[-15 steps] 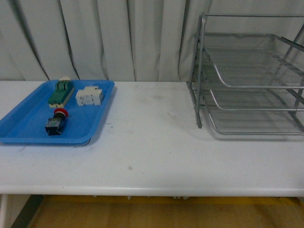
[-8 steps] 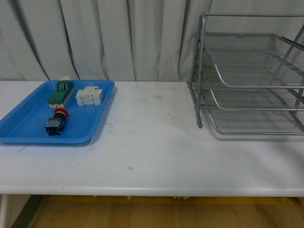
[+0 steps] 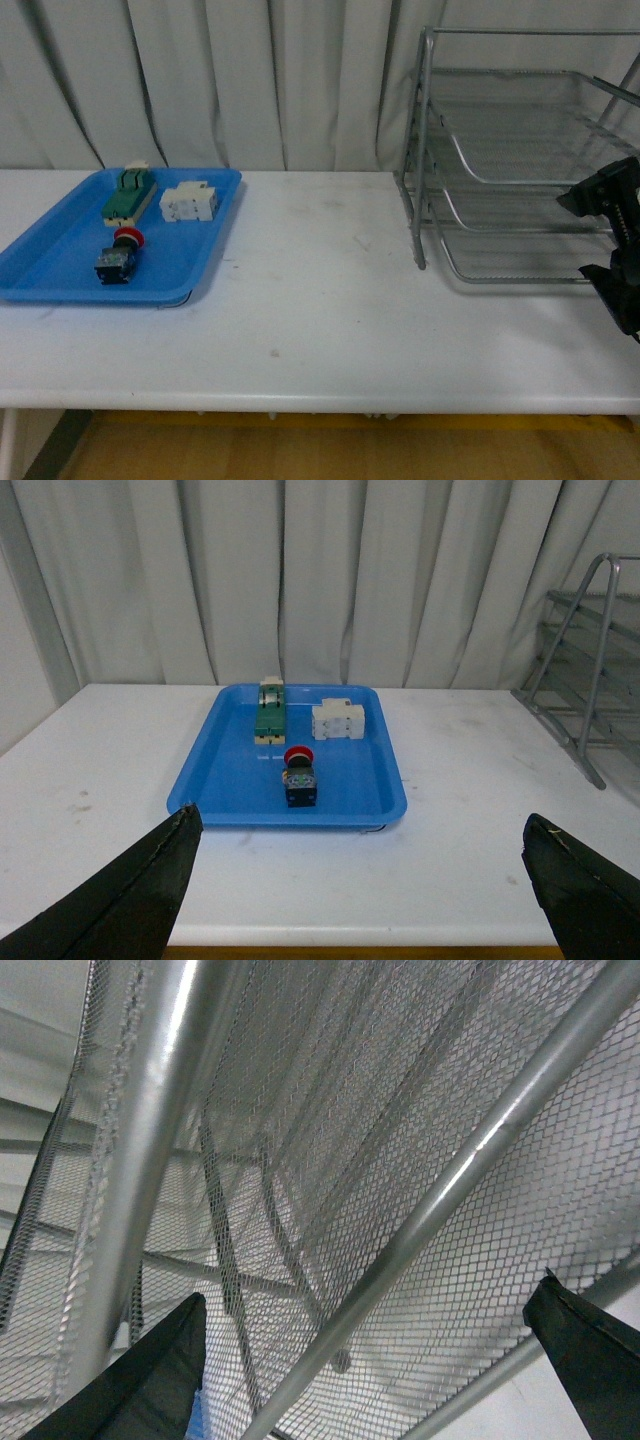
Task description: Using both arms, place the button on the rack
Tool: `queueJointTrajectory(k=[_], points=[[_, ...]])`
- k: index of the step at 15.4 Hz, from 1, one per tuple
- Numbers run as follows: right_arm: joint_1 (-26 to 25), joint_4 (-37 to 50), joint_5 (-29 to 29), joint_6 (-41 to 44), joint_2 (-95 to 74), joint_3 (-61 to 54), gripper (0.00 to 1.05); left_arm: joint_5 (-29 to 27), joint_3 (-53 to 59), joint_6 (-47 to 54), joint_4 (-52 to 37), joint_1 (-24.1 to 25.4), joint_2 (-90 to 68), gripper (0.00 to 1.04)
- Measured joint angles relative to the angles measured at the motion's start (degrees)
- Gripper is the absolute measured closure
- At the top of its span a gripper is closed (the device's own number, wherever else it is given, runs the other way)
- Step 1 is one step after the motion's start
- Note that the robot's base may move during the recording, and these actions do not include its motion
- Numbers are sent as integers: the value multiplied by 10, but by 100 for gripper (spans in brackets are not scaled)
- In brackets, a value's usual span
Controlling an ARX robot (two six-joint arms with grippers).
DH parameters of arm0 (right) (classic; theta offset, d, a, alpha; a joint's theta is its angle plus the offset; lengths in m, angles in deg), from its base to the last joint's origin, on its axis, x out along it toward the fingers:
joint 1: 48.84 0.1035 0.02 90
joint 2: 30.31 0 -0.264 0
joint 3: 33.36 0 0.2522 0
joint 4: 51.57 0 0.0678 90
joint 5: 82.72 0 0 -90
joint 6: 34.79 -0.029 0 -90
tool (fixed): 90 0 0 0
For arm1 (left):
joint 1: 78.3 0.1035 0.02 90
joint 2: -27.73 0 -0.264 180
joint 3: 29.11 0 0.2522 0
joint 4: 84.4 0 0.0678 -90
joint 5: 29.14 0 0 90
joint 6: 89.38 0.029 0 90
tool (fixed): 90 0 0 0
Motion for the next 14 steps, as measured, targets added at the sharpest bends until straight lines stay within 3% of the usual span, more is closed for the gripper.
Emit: queueJointTrajectory(k=[1,2,6,8,10,14], points=[[4,-15,8,0,-19,24,6,0,0,0,0,0,0,7],[8,-17,16,0,-36,42,16,0,0,0,0,0,0,7],[11,38,32,-41,-71,55,68,0,0,0,0,0,0,7],[11,89,24,-75,-53,1,92,0,0,0,0,0,0,7],[0,158,6,-157,-17,-99,99,0,0,0,0,0,0,7],[-10,205,-17,-174,61,-275,101,0,0,0,0,0,0,7]])
